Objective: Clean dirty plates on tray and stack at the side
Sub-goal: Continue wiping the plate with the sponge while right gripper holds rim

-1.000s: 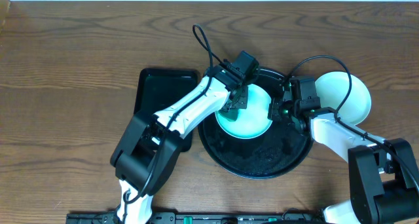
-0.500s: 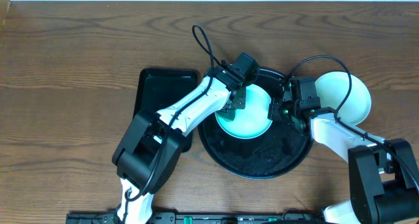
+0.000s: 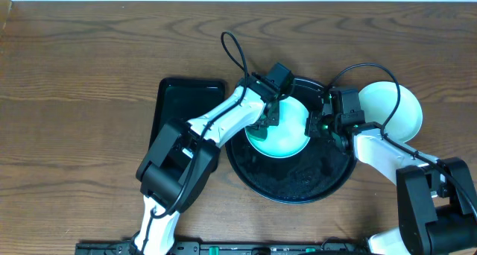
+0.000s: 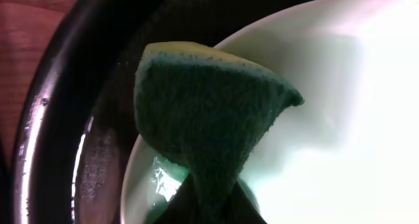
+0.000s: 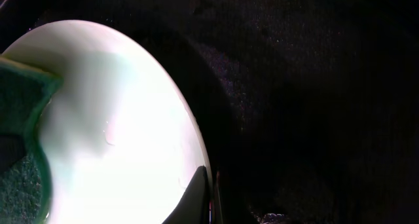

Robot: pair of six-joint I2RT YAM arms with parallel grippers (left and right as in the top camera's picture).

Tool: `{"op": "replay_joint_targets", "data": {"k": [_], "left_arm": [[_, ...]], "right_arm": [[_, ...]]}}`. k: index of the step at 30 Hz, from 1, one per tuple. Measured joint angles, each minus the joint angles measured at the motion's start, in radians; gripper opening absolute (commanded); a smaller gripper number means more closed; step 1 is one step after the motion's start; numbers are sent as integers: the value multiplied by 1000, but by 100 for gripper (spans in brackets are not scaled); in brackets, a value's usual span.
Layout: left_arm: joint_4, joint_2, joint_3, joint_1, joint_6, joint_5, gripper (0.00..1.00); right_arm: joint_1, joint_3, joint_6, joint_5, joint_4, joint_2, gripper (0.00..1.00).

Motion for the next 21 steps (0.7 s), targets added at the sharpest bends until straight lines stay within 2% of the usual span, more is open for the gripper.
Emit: {"op": "replay_joint_targets", "data": {"k": [21], "left_arm": [[19, 19, 8, 47, -6, 308, 8]], "right_arm": [[0, 0, 0, 4, 0, 0, 1]]}}
